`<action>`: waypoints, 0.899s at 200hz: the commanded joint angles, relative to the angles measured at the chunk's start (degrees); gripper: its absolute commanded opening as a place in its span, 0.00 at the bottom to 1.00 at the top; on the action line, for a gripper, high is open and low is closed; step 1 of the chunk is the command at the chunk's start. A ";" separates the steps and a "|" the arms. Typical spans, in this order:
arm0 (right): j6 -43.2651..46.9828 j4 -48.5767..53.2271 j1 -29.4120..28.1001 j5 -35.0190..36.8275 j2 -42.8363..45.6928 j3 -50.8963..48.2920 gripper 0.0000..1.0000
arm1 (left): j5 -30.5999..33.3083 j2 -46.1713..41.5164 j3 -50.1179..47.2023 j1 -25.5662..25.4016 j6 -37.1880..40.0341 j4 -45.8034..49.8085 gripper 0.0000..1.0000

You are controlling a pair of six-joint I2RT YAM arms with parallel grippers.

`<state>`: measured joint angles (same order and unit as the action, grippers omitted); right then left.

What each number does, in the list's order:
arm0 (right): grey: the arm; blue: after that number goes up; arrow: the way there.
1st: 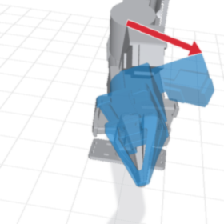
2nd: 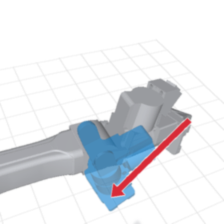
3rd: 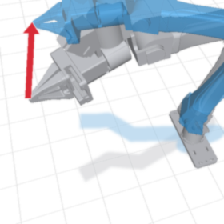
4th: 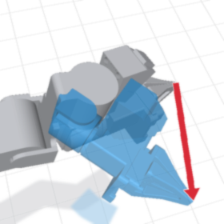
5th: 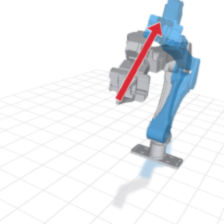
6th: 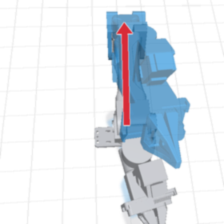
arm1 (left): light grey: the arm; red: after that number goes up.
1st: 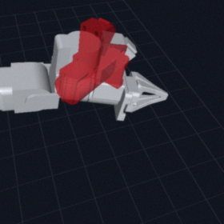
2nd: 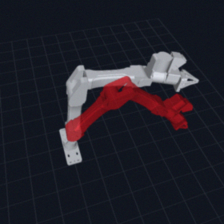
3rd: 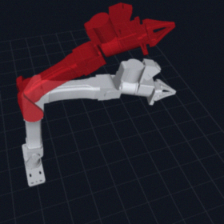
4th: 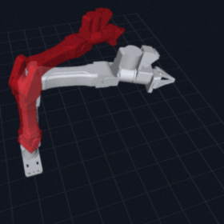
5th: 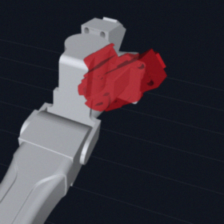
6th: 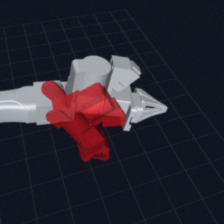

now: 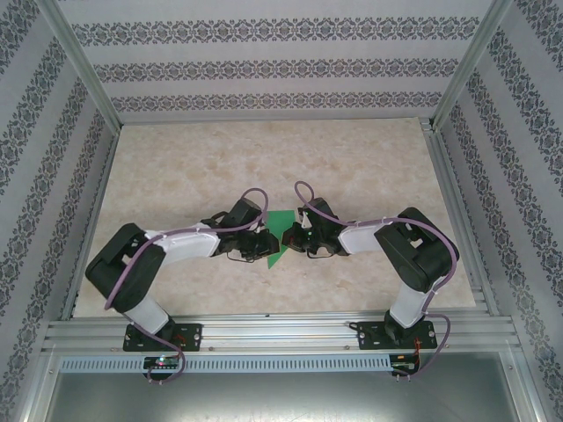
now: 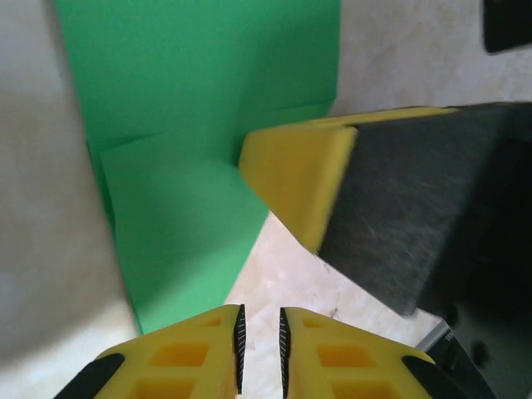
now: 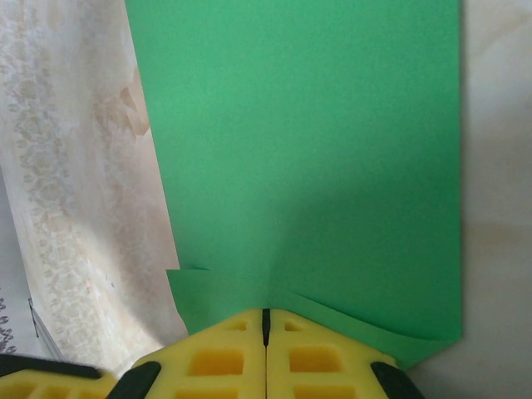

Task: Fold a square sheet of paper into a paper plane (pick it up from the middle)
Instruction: Third fold the triangle at the center of the table.

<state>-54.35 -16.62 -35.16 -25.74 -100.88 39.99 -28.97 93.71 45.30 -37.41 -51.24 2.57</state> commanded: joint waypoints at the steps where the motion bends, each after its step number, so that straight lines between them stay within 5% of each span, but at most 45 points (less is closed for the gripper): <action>1: -0.65 4.70 -0.26 4.85 -0.88 -0.99 0.06 | -1.19 3.21 1.32 -0.03 1.46 -1.25 0.20; 104: 2.01 2.90 -1.54 0.09 8.23 -0.70 0.06 | 4.96 6.31 -3.23 -0.06 1.72 2.06 0.13; 180: -2.30 -5.52 -3.09 0.28 1.55 -4.30 0.05 | 6.24 5.34 -2.84 -0.03 1.41 2.40 0.12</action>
<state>-55.33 -18.13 -37.67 -24.91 -96.55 36.71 -28.36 98.08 44.58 -37.41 -50.76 0.58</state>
